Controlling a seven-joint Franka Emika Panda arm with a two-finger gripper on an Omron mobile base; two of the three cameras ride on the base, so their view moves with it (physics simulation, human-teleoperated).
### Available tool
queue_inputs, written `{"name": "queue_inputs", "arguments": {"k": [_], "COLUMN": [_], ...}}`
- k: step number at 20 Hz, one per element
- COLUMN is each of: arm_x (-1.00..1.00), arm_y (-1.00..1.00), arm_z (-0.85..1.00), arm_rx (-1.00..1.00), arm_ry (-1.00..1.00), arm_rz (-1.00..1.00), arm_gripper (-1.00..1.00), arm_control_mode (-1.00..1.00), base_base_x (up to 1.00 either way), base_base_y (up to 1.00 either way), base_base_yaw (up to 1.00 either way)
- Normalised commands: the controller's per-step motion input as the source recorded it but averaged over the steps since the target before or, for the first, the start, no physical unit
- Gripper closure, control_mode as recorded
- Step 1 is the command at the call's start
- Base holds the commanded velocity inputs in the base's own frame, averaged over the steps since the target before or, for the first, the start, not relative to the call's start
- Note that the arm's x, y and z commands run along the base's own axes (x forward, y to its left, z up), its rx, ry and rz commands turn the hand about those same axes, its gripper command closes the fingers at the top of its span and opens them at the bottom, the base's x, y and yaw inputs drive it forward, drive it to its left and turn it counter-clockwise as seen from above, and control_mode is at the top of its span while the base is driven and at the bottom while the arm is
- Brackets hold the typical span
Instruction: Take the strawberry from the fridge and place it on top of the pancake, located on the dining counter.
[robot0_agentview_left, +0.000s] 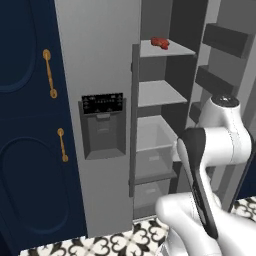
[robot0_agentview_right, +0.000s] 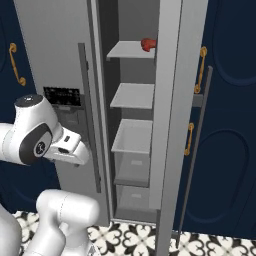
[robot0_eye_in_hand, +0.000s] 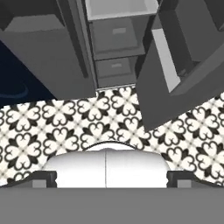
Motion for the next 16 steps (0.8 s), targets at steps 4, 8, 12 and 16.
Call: {"name": "queue_inputs", "arguments": {"k": [4, 8, 12, 16], "arm_x": [0.00, 0.00, 0.00, 0.00], "arm_y": [-0.02, -0.09, 0.00, 0.00], "arm_z": [-0.34, -0.18, 0.00, 0.00], "arm_rx": [-0.02, 0.00, 0.00, 0.00], "arm_ry": [-0.04, 0.00, 0.00, 0.00], "arm_rz": [0.31, 0.05, 0.00, 0.00], "arm_gripper": [-1.00, -1.00, -1.00, -1.00], "arm_control_mode": [-1.00, -1.00, -1.00, 1.00], "base_base_x": [0.00, 0.00, 0.00, 0.12], "base_base_y": [0.00, 0.00, 0.00, 0.00], "base_base_yaw": [0.00, 0.00, 0.00, 0.01]}}
